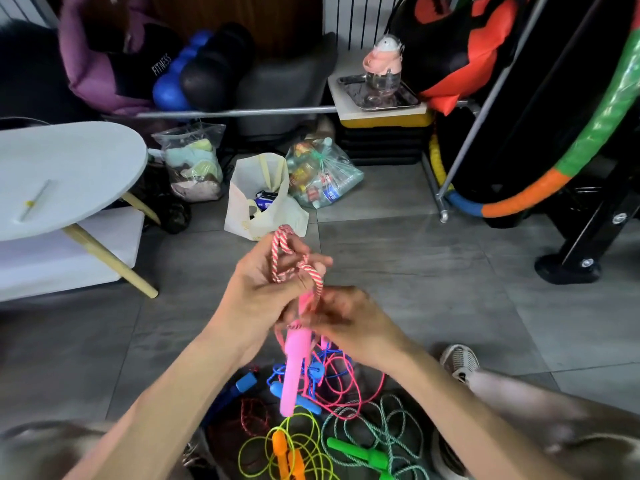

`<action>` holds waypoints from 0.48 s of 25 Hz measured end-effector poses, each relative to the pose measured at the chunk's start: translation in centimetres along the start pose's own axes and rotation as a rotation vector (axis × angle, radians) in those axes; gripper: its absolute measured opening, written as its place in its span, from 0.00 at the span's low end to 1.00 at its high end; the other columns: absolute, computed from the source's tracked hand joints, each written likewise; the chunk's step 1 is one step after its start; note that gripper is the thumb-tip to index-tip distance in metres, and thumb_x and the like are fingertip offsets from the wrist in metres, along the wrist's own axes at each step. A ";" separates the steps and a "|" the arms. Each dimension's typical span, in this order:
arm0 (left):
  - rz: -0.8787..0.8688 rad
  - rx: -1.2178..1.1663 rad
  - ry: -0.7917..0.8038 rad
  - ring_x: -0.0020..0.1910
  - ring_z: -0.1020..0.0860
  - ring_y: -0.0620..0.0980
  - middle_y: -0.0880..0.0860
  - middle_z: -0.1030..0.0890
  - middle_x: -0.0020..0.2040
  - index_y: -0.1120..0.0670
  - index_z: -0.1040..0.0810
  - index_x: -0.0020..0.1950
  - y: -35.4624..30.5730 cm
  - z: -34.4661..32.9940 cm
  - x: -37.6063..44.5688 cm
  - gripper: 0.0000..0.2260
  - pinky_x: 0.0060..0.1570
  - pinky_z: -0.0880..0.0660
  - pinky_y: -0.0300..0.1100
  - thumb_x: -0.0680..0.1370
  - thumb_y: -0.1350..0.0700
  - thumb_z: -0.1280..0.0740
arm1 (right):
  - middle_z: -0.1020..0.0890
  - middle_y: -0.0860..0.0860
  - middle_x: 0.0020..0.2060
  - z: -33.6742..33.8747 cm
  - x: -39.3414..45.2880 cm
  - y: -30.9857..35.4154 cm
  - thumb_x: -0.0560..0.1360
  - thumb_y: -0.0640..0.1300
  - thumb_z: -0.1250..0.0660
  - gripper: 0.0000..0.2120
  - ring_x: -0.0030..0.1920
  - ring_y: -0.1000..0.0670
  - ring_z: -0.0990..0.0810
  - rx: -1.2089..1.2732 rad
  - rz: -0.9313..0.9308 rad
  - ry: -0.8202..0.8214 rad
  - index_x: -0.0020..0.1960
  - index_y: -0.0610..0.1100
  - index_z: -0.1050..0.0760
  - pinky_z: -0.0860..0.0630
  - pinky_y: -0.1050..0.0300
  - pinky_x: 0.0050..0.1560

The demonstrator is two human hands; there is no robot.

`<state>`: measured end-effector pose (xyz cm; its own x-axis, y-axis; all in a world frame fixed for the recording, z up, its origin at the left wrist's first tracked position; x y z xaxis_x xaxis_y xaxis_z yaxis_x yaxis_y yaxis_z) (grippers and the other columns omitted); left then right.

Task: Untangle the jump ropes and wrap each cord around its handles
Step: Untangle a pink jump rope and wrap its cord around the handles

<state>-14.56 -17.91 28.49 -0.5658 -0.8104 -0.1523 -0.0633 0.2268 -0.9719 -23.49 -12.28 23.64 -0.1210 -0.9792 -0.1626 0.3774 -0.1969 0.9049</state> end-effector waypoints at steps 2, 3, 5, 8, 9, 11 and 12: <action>0.002 0.005 -0.115 0.18 0.39 0.44 0.60 0.19 0.40 0.56 0.26 0.48 0.0 2.7 1.0 0.07 0.21 0.44 0.30 0.77 0.68 0.34 | 0.23 0.53 0.30 2.2 -0.2 1.1 0.79 0.46 0.34 0.10 0.30 0.60 0.25 -0.136 0.077 -0.188 0.38 0.49 0.27 0.31 0.62 0.32; 0.005 0.019 -0.183 0.19 0.38 0.44 0.58 0.22 0.36 0.56 0.26 0.47 -0.1 3.8 1.3 0.07 0.21 0.44 0.31 0.76 0.67 0.33 | 0.24 0.53 0.31 3.0 -0.5 1.9 0.80 0.47 0.36 0.10 0.31 0.58 0.25 -0.162 0.128 -0.277 0.40 0.47 0.27 0.32 0.60 0.33; 0.019 0.081 -0.277 0.20 0.33 0.44 0.56 0.24 0.33 0.57 0.25 0.49 0.3 5.1 1.9 0.09 0.19 0.37 0.33 0.74 0.67 0.30 | 0.25 0.52 0.31 3.2 -0.8 2.1 0.81 0.45 0.37 0.11 0.31 0.55 0.28 -0.119 0.168 -0.356 0.40 0.44 0.28 0.33 0.58 0.34; 0.115 0.100 -0.262 0.29 0.22 0.54 0.68 0.20 0.38 0.62 0.23 0.48 2.8 4.5 2.0 0.08 0.25 0.26 0.38 0.74 0.61 0.27 | 0.19 0.46 0.36 2.6 -0.2 0.2 0.81 0.50 0.38 0.12 0.37 0.48 0.20 0.249 0.032 -0.381 0.41 0.45 0.26 0.22 0.50 0.43; 0.139 0.133 -0.239 0.32 0.22 0.56 0.70 0.20 0.40 0.63 0.22 0.47 3.7 4.1 2.0 0.09 0.26 0.26 0.39 0.74 0.59 0.27 | 0.17 0.45 0.38 2.8 0.1 -1.0 0.81 0.49 0.38 0.11 0.39 0.46 0.17 0.483 -0.037 -0.409 0.42 0.46 0.25 0.20 0.46 0.46; 0.182 0.145 -0.217 0.32 0.22 0.54 0.63 0.18 0.36 0.62 0.22 0.44 5.5 3.4 1.7 0.04 0.27 0.26 0.39 0.74 0.62 0.28 | 0.17 0.45 0.39 2.8 0.4 -2.3 0.82 0.45 0.41 0.11 0.39 0.43 0.16 0.930 -0.160 -0.429 0.45 0.43 0.26 0.19 0.46 0.44; 0.230 0.112 -0.228 0.32 0.22 0.52 0.56 0.19 0.33 0.59 0.21 0.44 6.4 3.2 1.5 0.02 0.29 0.27 0.37 0.74 0.65 0.31 | 0.17 0.44 0.38 2.9 0.4 -2.4 0.83 0.44 0.43 0.11 0.38 0.42 0.16 1.047 -0.185 -0.421 0.45 0.41 0.27 0.19 0.47 0.41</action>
<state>-13.23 -19.38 21.42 -0.3558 -0.8476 -0.3937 0.1424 0.3671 -0.9192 -27.08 -12.10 22.51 -0.4675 -0.8067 -0.3615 -0.6048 -0.0063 0.7963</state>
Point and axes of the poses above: each hand's wrist, its own x-axis towards the middle knuckle, its own z-axis out of the back of the hand, y = z × x, the point moved 9 cm from there along x, towards the middle knuckle
